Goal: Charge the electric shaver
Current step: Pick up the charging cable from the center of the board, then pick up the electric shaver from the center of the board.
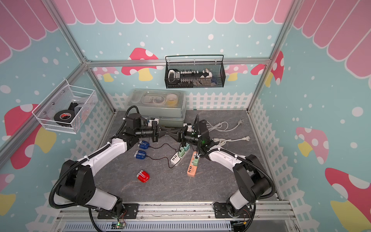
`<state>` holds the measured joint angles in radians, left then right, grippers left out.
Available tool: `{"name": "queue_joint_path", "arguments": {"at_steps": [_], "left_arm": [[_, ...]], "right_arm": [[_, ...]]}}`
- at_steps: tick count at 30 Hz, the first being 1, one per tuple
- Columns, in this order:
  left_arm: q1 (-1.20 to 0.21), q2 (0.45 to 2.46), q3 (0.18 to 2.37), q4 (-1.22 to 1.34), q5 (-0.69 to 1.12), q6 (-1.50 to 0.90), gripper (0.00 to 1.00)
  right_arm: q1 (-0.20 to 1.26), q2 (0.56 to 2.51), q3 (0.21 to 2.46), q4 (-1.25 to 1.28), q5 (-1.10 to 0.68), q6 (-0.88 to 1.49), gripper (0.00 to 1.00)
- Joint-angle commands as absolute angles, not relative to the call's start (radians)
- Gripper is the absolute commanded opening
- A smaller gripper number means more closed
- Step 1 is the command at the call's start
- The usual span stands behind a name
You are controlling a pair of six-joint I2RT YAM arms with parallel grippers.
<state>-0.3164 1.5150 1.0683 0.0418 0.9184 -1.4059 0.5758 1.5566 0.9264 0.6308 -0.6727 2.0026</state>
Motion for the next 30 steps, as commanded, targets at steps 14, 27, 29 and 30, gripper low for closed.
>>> {"name": "queue_joint_path", "arguments": {"at_steps": [14,27,29,30], "left_arm": [[-0.293,1.347,1.082,-0.352,0.588,-1.312,0.50],[-0.312,0.931,0.852,-1.020,0.162,-1.415,0.79],[-0.313,0.885,0.779,-1.027,0.166,-1.463,0.82],[-0.315,0.876,0.755,-1.025,0.171,-1.473,0.82]], "right_arm": [[0.571,1.521,0.888,0.650,-0.665,1.910,0.00],[0.579,1.442,0.731,0.703,-0.807,1.428,0.00],[0.592,1.425,0.703,0.717,-0.815,1.366,0.00],[0.598,1.421,0.694,0.724,-0.819,1.349,0.00]]}}
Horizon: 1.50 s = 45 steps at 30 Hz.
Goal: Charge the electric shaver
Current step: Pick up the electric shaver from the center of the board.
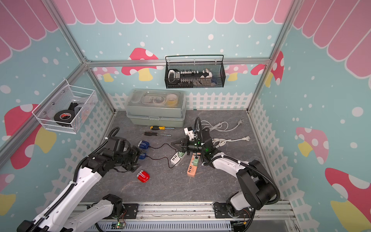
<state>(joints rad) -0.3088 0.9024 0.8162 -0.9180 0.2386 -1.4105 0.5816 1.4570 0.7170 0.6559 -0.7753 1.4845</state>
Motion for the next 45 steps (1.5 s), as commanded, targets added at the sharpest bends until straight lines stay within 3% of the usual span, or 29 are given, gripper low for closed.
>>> {"name": "queue_joint_path", "arguments": {"at_steps": [1,13,24,32,35,36,43,45], "left_arm": [[-0.320,0.875,0.731,-1.024,0.173,-1.485,0.83],[-0.335,0.926,0.560,-0.830,0.144,-1.558,0.84],[-0.374,1.188,0.668,-0.848,0.055,-1.403,0.84],[-0.405,1.301,0.630,-0.782,0.047,-1.404,0.72],[-0.405,1.312,0.618,-0.777,0.032,-1.420,0.52],[-0.404,1.318,0.617,-0.779,0.025,-1.420,0.49],[-0.405,1.356,0.577,-0.732,0.017,-1.420,0.56],[-0.432,1.366,0.569,-0.723,0.019,-1.423,0.63]], "right_arm": [[0.606,1.419,0.685,0.736,-0.821,1.336,0.00],[0.650,1.419,0.678,0.671,-0.790,1.263,0.00],[0.650,1.436,0.681,0.689,-0.775,1.293,0.00],[0.650,1.429,0.667,0.692,-0.766,1.303,0.00],[0.650,1.426,0.665,0.692,-0.764,1.306,0.00],[0.650,1.424,0.664,0.693,-0.762,1.308,0.00],[0.649,1.430,0.660,0.718,-0.757,1.327,0.00],[0.649,1.433,0.659,0.718,-0.756,1.327,0.00]]}}
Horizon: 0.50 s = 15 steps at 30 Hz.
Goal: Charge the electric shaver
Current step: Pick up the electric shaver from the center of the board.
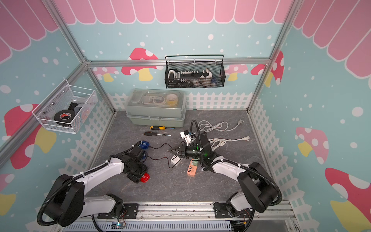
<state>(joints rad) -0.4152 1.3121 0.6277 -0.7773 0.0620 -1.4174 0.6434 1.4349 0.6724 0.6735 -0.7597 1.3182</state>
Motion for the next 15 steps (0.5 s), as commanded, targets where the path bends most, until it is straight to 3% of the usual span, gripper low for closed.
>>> {"name": "queue_joint_path", "arguments": {"at_steps": [1,4,6,12,15], "left_arm": [[-0.433,1.375,0.570,-0.727,0.021,-1.422,0.69],[-0.433,1.393,0.566,-0.733,0.023,-1.435,0.66],[-0.433,1.403,0.564,-0.735,0.022,-1.447,0.57],[-0.431,1.432,0.579,-0.736,0.047,-1.464,0.00],[-0.431,1.388,0.622,-0.758,0.063,-1.491,0.00]], "right_arm": [[0.649,1.433,0.657,0.719,-0.755,1.327,0.00],[0.649,1.429,0.648,0.718,-0.752,1.327,0.00],[0.650,1.427,0.644,0.718,-0.751,1.329,0.00],[0.649,1.420,0.640,0.718,-0.743,1.326,0.00],[0.650,1.416,0.637,0.718,-0.733,1.311,0.00]]}}
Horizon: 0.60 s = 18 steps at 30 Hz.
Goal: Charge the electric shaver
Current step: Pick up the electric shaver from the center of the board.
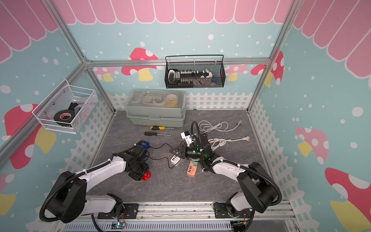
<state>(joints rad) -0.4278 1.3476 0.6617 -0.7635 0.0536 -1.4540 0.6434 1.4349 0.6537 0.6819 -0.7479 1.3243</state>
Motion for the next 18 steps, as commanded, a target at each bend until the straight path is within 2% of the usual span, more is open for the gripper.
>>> {"name": "queue_joint_path", "arguments": {"at_steps": [1,8,12,18], "left_arm": [[-0.431,1.362,0.653,-0.780,0.069,-1.510,0.00],[-0.414,1.244,0.911,-0.809,0.147,-1.695,0.00],[-0.353,1.266,1.017,-0.745,0.215,-1.771,0.00],[-0.334,1.346,1.113,-0.654,0.338,-1.838,0.00]], "right_arm": [[0.650,1.413,0.637,0.720,-0.726,1.301,0.00],[0.663,1.382,0.649,0.755,-0.637,1.180,0.00],[0.674,1.389,0.633,0.833,-0.576,1.133,0.00],[0.699,1.433,0.647,0.911,-0.500,1.045,0.00]]}}
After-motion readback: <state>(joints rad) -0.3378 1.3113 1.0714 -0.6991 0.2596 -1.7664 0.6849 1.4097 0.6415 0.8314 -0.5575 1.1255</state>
